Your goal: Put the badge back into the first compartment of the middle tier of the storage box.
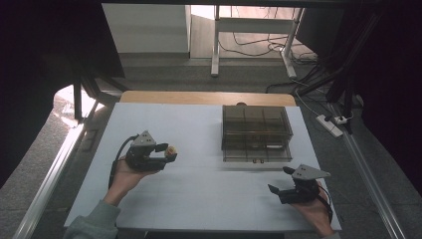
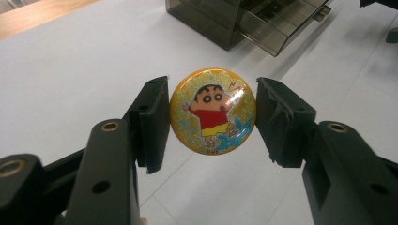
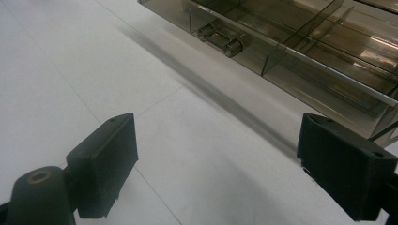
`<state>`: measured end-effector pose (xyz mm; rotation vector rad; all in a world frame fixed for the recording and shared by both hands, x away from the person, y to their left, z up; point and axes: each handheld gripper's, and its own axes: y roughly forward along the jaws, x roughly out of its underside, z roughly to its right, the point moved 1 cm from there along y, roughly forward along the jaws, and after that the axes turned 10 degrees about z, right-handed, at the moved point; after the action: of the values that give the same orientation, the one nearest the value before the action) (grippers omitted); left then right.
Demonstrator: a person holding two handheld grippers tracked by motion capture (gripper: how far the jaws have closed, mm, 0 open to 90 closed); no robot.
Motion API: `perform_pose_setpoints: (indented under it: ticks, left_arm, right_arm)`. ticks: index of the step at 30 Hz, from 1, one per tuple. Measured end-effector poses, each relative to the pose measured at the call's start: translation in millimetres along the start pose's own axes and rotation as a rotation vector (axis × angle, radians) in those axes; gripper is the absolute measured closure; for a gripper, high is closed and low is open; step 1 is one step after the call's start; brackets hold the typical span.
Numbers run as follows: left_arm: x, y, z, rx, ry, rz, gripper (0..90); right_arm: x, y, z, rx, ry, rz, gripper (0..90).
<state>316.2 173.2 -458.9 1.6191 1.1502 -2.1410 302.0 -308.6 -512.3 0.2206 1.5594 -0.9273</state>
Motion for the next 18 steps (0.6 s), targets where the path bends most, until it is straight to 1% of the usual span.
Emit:
perform_pose_setpoints:
  ticks: [18]
  left_arm:
    - [-13.7, 13.8, 7.7, 0.026, 0.023, 0.009, 47.0]
  right_arm:
    - [0.1, -0.2, 0.2, -0.001, 0.003, 0.002, 12.6]
